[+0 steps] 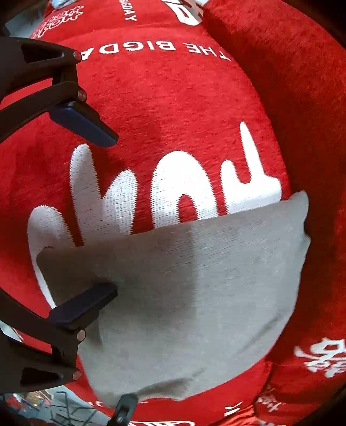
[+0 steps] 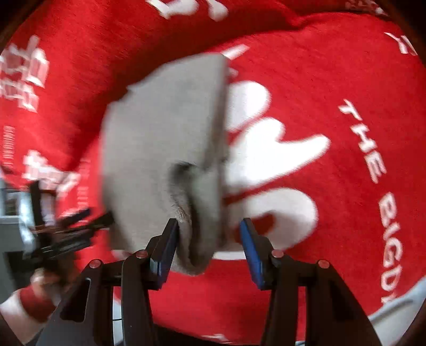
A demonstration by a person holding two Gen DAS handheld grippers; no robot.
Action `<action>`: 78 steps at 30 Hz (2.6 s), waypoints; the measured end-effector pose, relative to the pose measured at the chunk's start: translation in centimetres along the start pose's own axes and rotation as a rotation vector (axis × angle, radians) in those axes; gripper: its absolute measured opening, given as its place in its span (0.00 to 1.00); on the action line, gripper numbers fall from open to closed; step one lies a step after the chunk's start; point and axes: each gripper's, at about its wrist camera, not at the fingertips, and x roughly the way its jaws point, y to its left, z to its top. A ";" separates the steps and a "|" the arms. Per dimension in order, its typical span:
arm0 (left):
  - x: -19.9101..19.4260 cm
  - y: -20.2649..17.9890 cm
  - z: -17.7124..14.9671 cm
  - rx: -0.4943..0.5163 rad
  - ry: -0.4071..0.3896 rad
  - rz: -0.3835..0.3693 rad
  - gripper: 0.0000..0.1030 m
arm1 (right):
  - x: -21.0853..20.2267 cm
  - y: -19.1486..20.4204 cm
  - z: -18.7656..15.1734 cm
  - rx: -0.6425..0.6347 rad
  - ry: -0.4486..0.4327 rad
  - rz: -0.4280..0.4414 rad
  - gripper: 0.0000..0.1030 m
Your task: Fold small clothes
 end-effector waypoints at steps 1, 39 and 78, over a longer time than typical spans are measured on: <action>-0.1 0.0 -0.2 0.007 0.002 0.000 1.00 | 0.4 -0.7 -0.2 0.015 0.001 -0.035 0.48; -20.5 0.9 -0.3 0.017 -0.138 -0.005 1.00 | -14.1 10.2 -4.0 0.073 -0.139 0.038 0.82; -21.0 -5.8 0.1 0.269 -0.040 -0.083 1.00 | -20.9 10.6 -7.4 0.227 -0.277 0.123 1.00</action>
